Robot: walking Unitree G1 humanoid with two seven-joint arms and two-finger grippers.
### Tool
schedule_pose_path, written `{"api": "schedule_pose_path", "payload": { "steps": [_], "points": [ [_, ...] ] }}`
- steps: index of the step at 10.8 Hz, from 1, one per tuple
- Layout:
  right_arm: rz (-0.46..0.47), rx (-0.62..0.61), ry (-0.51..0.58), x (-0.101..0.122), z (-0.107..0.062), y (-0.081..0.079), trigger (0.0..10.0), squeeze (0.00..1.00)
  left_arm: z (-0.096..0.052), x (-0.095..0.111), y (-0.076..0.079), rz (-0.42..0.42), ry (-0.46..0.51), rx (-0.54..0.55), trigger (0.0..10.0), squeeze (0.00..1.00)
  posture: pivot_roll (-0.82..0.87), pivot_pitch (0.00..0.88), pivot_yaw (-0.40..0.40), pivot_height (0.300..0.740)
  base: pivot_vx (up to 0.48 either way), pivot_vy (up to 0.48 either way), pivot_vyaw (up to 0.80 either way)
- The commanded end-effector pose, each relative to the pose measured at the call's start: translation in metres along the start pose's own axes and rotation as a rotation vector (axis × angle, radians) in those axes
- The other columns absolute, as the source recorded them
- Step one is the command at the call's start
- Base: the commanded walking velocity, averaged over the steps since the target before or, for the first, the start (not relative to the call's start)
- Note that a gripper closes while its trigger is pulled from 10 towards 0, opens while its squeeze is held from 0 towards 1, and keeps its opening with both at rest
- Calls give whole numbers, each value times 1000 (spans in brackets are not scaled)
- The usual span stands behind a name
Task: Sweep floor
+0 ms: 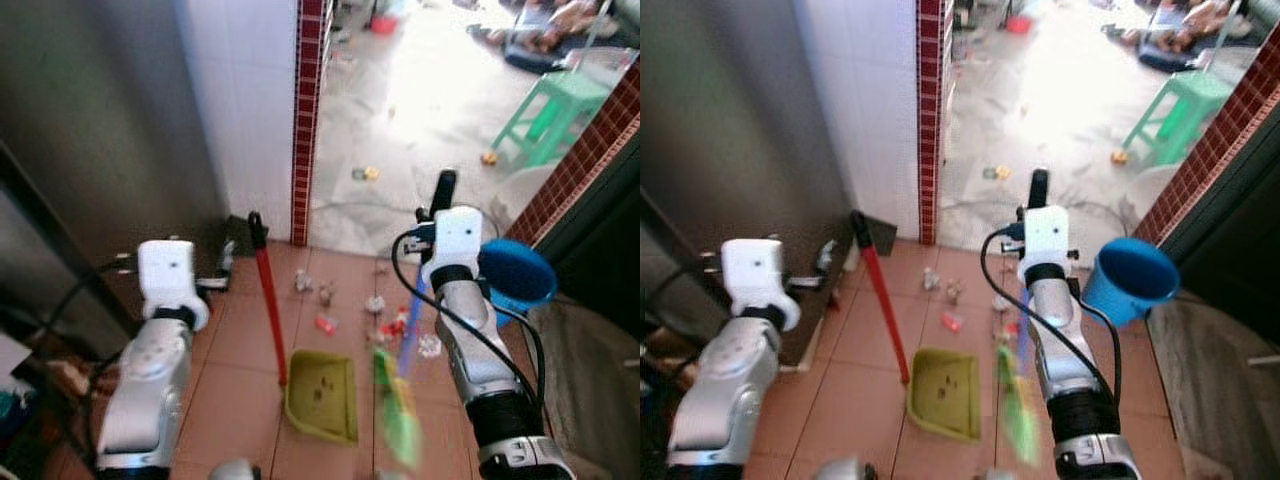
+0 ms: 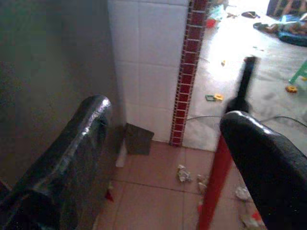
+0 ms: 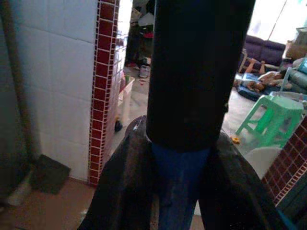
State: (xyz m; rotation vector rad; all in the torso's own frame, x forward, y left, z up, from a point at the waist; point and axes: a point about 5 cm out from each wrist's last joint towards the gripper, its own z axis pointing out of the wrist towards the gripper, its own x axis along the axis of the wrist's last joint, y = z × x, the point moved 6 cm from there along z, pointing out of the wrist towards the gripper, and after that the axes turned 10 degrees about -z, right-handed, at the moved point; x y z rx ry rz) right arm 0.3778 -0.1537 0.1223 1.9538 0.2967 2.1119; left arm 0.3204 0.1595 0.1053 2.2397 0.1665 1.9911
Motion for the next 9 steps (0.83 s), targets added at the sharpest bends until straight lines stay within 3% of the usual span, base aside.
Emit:
{"api": "schedule_pose_path", "payload": {
  "steps": [1, 3, 8, 9],
  "points": [
    [-42, -35, 37, 11, 6, 13, 10000, 0, 0, 3, 4, -5, 5, -11, 10000, 0, 12, 0, -44, 740, 0, 0, 0],
    [-46, -36, 38, 11, 6, 14, 10000, 0, 0, 3, 5, -6, 6, -13, 10000, 0, 13, 0, -44, 740, 0, 0, 0],
    [-54, -30, 37, 10, 6, 15, 10000, 0, -1, 1, 6, -19, 1, -12, 10000, 0, 10, 0, -47, 740, 0, -314, 0],
    [-56, -28, 37, 10, 6, 15, 10000, 0, -1, 1, 5, -29, 0, -5, 10000, 0, 12, 0, -49, 740, 0, 0, 0]
  ]
}}
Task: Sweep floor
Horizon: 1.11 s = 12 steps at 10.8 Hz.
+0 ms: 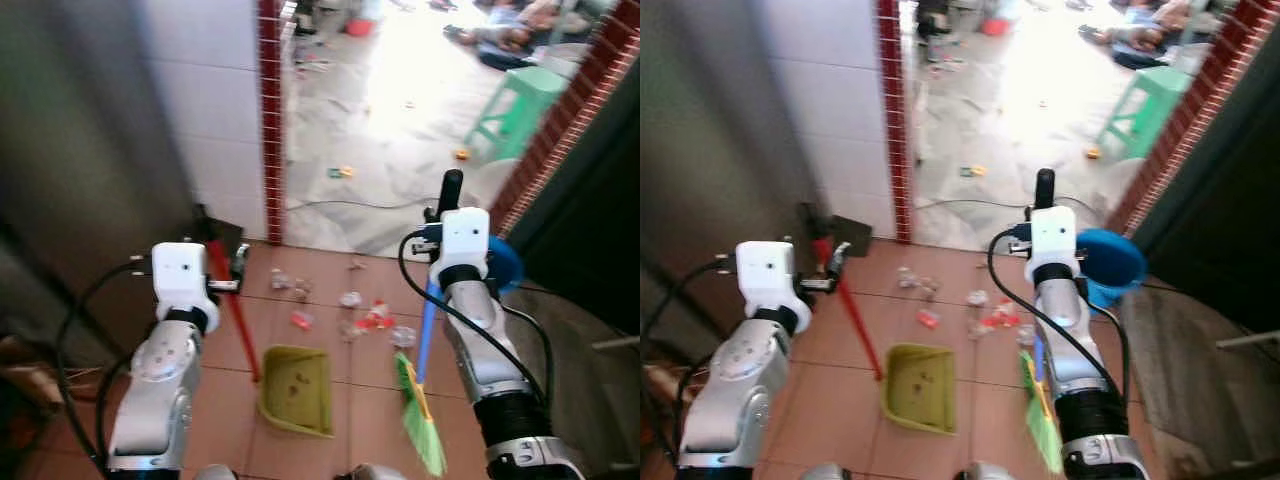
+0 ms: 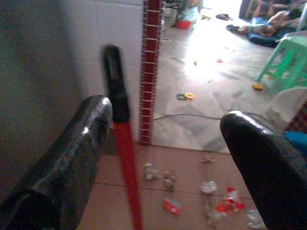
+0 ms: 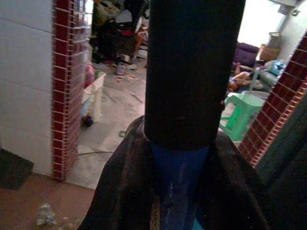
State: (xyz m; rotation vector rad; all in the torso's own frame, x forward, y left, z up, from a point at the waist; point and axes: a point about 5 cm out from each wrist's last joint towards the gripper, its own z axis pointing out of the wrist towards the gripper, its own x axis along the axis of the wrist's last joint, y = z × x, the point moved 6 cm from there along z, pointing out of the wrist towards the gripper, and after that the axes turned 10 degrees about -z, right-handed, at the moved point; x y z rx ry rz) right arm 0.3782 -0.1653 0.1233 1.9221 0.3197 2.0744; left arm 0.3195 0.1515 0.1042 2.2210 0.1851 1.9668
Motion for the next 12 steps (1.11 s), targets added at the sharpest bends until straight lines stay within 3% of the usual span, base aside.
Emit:
{"api": "schedule_pose_path", "payload": {
  "steps": [1, 4, 6, 10, 12],
  "points": [
    [-10, -9, 39, 12, 5, 4, 10000, 0, -1, 4, -4, -5, 10, 16, 10000, 0, 11, 0, -50, 740, 0, 0, 0],
    [-14, 2, 32, 9, 3, 2, 10000, 0, -3, 5, -12, -17, 20, 59, 10000, 0, 6, 0, -49, 740, 0, 0, 0],
    [-11, 8, 38, 11, 3, 1, 10000, 0, -5, -5, -28, 7, -31, 131, 10000, 0, 6, 0, -51, 740, 0, 0, 0],
    [-3, 25, 37, 11, 4, -5, 10000, 0, -3, -19, -24, 15, -107, 83, 10000, 0, 20, 0, -52, 740, 0, 0, 0],
    [14, 32, 71, 22, 5, -4, 10000, 0, 8, -34, -26, 39, -152, 80, 10000, 0, -12, 0, -39, 740, 0, 0, 0]
  ]
}}
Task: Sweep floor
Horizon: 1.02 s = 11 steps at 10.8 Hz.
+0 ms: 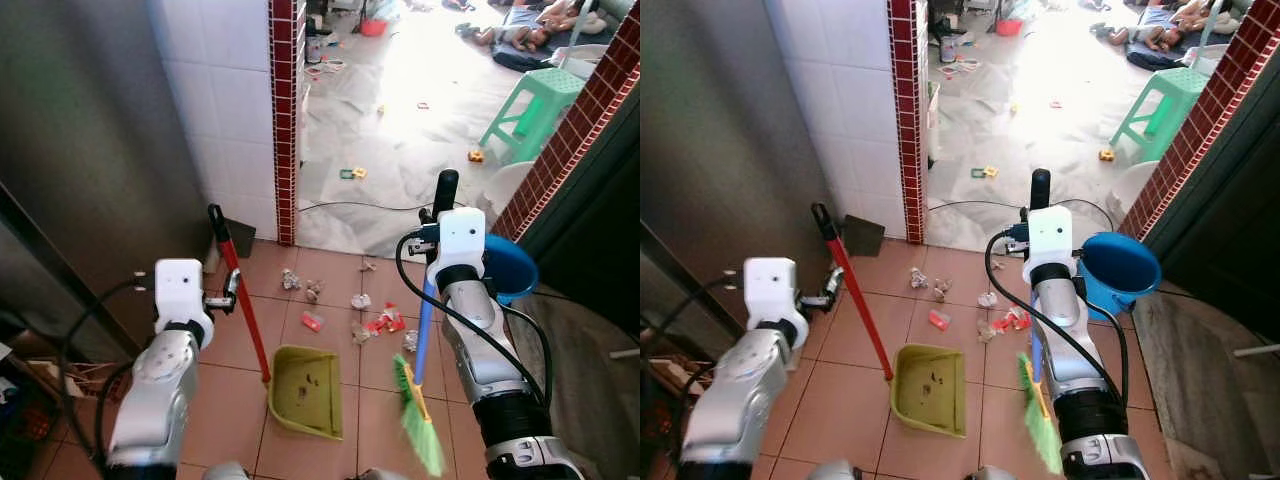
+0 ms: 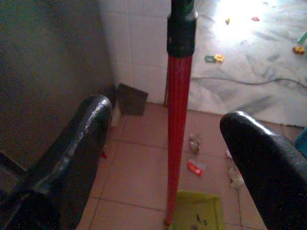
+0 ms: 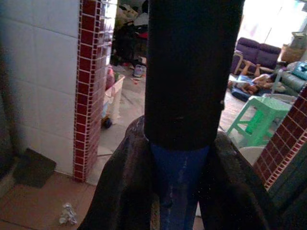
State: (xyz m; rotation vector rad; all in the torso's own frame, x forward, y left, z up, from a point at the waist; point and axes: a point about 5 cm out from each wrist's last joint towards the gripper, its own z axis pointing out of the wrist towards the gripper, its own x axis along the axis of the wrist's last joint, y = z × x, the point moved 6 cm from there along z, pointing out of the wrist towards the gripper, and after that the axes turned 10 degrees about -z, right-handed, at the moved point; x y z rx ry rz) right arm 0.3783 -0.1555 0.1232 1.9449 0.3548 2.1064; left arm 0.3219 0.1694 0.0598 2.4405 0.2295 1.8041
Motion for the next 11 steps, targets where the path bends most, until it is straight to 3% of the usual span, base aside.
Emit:
{"api": "schedule_pose_path", "payload": {
  "steps": [1, 2, 3, 7, 11],
  "points": [
    [-18, -11, 70, 19, 3, 9, 10000, 0, 6, 3, 1, 20, 18, -12, 10000, 0, -41, 0, -29, 740, 0, 0, 0],
    [-8, -48, 49, 15, -1, 21, 10000, 0, 17, -4, -1, 26, 15, -12, 10000, 0, -62, 0, -38, 740, 0, 0, 0],
    [-35, -4, 75, 21, -2, 18, 10000, 0, 28, -4, 4, 19, 20, -8, 10000, 0, -77, 0, -41, 740, 0, 0, 0],
    [-46, 16, 63, 19, -14, 18, 10000, 0, 37, -12, 29, 26, 29, -39, 10000, 0, -122, 48, -60, 740, 0, 0, 0],
    [-57, 43, 32, 16, -29, 21, 10000, 0, 46, -3, 13, 93, 147, 75, 10000, 0, -143, 101, -59, 740, 0, 0, 0]
  ]
}}
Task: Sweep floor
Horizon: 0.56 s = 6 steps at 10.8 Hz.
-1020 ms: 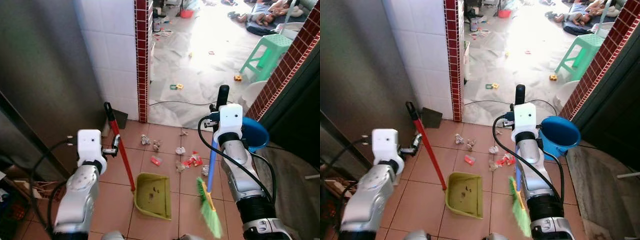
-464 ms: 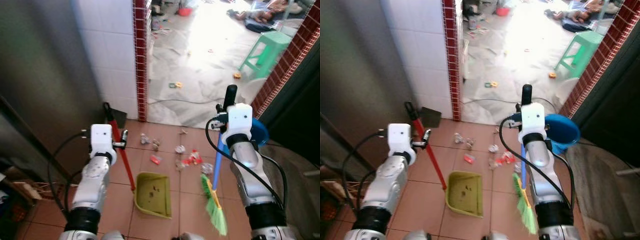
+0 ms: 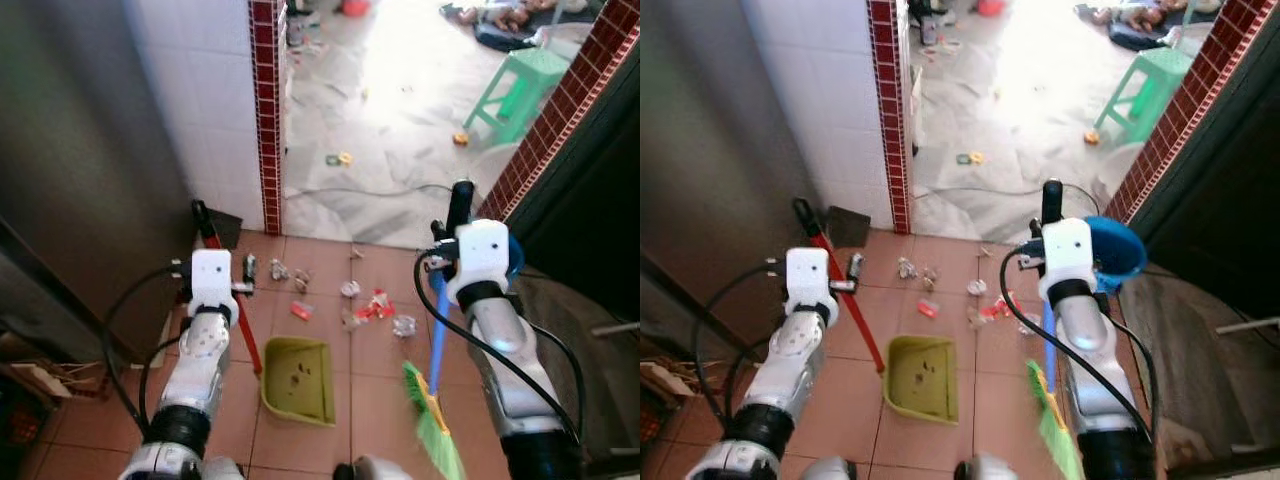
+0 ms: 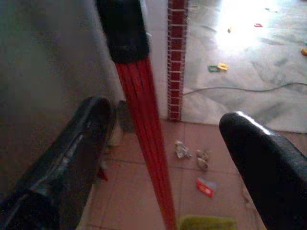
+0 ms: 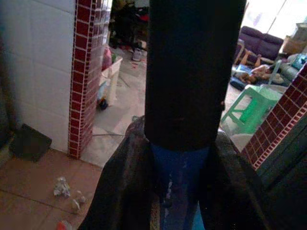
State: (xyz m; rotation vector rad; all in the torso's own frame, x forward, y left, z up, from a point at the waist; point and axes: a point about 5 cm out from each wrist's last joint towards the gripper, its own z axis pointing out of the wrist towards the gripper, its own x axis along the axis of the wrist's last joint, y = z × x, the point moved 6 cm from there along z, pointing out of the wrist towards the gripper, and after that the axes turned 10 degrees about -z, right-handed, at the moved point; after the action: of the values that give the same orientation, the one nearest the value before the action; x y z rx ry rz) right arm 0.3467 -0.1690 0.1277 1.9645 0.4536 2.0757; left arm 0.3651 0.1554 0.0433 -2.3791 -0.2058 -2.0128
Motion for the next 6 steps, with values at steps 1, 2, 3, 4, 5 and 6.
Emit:
{"api": "schedule_pose_path", "payload": {
  "steps": [1, 2, 3, 4, 5, 6],
  "points": [
    [-13, -12, 37, 12, -1, 7, 10000, 0, 4, 10, -5, 13, 40, 24, 10000, 0, -131, 109, -54, 740, 0, 0, 0],
    [-10, -10, 30, 11, -2, 6, 10000, 0, 5, 13, -7, 10, 65, 29, 10000, 0, -129, 109, -53, 740, 0, 0, 0],
    [2, -5, 29, 13, -2, 3, 10000, 0, 8, 16, -10, 7, 81, 41, 10000, 0, -127, 115, -50, 740, 0, 0, 0],
    [4, 3, 33, 14, -1, 1, 10000, 0, 9, 20, -8, 13, 91, 48, 10000, 0, -116, 110, -47, 740, 0, 0, 0],
    [2, 5, 29, 13, 1, 1, 10000, 0, 7, 25, -6, -8, 109, 45, 10000, 0, -102, 99, -44, 740, 0, 0, 0],
    [8, 4, 34, 13, 5, -1, 10000, 0, 2, 25, -10, -11, 112, 60, 10000, 0, -84, 79, -39, 740, 0, 0, 0]
  ]
}}
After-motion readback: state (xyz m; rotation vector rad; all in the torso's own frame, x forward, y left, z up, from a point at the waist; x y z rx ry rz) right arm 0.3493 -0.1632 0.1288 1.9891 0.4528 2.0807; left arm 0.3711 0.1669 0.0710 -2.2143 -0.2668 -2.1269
